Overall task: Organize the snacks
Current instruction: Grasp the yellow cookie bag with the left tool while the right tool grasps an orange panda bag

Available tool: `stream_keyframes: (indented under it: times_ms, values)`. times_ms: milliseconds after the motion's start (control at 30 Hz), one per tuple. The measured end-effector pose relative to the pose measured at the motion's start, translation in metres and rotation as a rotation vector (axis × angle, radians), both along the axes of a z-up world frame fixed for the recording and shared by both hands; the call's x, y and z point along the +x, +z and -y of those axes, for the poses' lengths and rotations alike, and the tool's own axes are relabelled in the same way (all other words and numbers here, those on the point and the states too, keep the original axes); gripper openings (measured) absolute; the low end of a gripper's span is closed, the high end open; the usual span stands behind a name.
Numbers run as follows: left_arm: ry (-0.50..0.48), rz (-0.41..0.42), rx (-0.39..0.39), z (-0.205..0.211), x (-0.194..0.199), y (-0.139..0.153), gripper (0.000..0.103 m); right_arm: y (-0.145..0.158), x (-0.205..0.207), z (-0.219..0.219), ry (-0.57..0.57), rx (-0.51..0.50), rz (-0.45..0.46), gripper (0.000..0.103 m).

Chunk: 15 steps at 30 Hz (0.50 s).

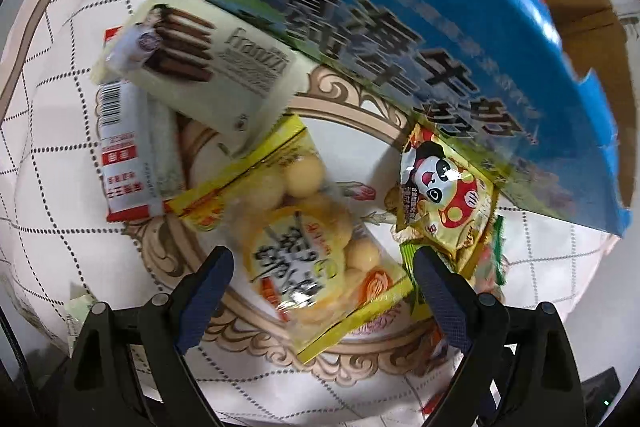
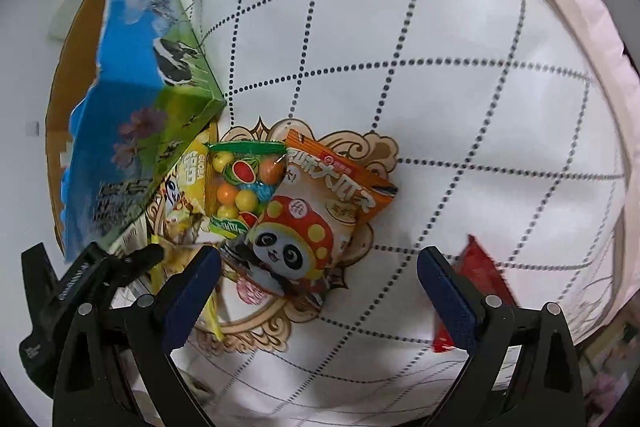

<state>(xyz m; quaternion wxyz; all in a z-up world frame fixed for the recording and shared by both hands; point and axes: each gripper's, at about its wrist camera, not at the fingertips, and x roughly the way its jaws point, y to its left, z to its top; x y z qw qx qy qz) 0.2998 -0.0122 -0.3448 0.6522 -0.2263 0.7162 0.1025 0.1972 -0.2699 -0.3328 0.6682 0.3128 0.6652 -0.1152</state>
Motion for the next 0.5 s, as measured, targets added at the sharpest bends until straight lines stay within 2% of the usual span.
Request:
stream_keyframes:
  times_ms: [133,200,233,300,400,500]
  values:
    - [-0.075,-0.018,0.104,0.017,0.009,-0.010,0.092,-0.012,0.009,-0.006,-0.017,0.002,-0.018,0.100]
    - [-0.139,-0.028,0.149,0.023,0.012,-0.014,0.092,-0.017,0.013,-0.009,-0.015,0.004,-0.031,0.096]
    - [-0.164,-0.027,0.156,0.023,0.012,-0.015,0.092,-0.020,0.016,-0.011,-0.004,0.005,-0.041,0.094]
    - [-0.208,-0.019,0.176,0.021,0.007,-0.015,0.092,-0.026,0.021,-0.015,0.024,-0.007,-0.062,0.082]
    - [-0.254,-0.024,0.185,0.010,-0.005,-0.014,0.092,-0.036,0.023,-0.013,0.046,-0.004,-0.089,0.077]
    - [-0.274,-0.050,0.157,-0.007,-0.016,-0.018,0.092,-0.044,0.023,-0.011,0.082,0.000,-0.119,0.073]
